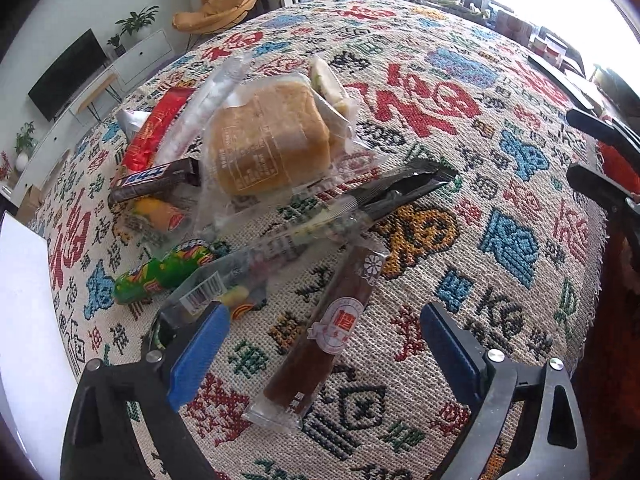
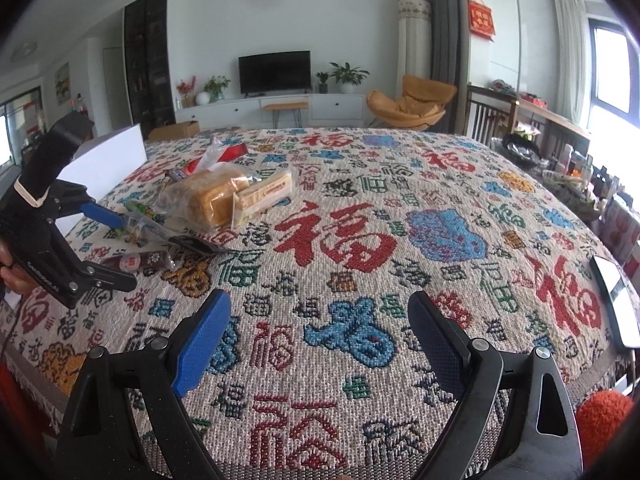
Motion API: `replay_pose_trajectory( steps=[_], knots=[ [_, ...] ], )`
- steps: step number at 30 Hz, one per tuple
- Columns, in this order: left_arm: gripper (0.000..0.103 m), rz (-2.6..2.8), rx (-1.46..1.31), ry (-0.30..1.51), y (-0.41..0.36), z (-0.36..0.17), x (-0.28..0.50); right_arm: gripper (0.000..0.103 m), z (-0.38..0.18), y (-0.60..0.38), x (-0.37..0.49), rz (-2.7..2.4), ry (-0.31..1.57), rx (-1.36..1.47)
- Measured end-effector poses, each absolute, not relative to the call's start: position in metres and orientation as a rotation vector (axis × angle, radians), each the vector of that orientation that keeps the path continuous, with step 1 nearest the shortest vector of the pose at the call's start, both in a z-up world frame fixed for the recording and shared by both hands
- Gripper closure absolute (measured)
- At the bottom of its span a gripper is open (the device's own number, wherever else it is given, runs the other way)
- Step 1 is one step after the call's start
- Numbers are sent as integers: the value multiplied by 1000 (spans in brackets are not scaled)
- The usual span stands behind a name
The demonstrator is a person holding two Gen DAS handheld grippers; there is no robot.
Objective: Organize snacks
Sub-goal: 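Move the left tool down toward the brown sausage stick snack, then grasp the brown sausage stick with the left tool while the right tool grasps the clear barcode snack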
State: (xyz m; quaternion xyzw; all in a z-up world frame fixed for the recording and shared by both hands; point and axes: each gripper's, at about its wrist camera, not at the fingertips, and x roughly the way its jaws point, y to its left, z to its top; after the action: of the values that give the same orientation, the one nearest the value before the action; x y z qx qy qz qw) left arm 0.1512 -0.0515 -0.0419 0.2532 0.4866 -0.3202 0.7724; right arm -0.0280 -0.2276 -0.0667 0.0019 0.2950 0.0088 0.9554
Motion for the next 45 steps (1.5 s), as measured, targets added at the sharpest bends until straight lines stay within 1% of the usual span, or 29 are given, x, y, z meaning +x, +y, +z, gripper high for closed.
replay_pose_trajectory(
  steps=[10, 13, 15, 18, 20, 24, 25, 26, 27, 28, 29, 30, 34, 36, 38, 39, 42, 43, 45],
  knots=[
    [11, -722, 543, 1095, -58, -52, 148, 11, -68, -238, -25, 17, 621, 71],
    [9, -714, 529, 1097, -62, -55, 149, 11, -67, -239, -26, 15, 616, 67],
    [0, -678, 524, 1090, -63, -58, 150, 11, -66, -239, -27, 12, 614, 67],
    [0, -678, 431, 1129, -57, -63, 159, 11, -67, -241, -26, 11, 617, 77],
    [0, -686, 457, 1123, -57, -64, 158, 11, -67, -242, -26, 12, 620, 83],
    [1, -647, 465, 1173, -61, -62, 156, 11, -67, -243, -26, 9, 619, 87],
    [4, -648, 459, 1168, -59, -61, 153, 11, -67, -243, -26, 8, 620, 86],
    [17, -662, 443, 1151, -59, -59, 149, 11, -68, -242, -25, 6, 621, 84],
    [36, -668, 439, 1125, -59, -55, 145, 11, -68, -242, -25, 6, 623, 82],
    [49, -665, 431, 1112, -57, -52, 140, 11, -68, -242, -25, 5, 624, 79],
    [76, -655, 412, 1106, -55, -49, 138, 11, -69, -241, -26, 5, 625, 77],
    [85, -643, 373, 1121, -50, -48, 138, 11, -69, -241, -25, 7, 625, 74],
    [85, -589, 143, 1118, -14, -46, 122, 11, -60, -244, -28, 75, 626, 122],
    [85, -558, 2, 1095, 15, -43, 109, 11, -47, -246, -30, 166, 591, 180],
    [85, -521, -108, 1062, 43, -39, 95, 11, -30, -236, -17, 264, 585, 177],
    [85, -500, -152, 1042, 57, -35, 87, 11, -22, -225, -3, 323, 611, 149],
    [85, -450, -236, 975, 90, -18, 69, 11, -8, -170, 52, 520, 767, 34],
    [85, -443, -263, 954, 98, -10, 64, 13, -8, -147, 71, 591, 826, -14],
    [85, -428, -310, 907, 117, 5, 53, 14, -18, -100, 104, 710, 956, -124]
  ],
)
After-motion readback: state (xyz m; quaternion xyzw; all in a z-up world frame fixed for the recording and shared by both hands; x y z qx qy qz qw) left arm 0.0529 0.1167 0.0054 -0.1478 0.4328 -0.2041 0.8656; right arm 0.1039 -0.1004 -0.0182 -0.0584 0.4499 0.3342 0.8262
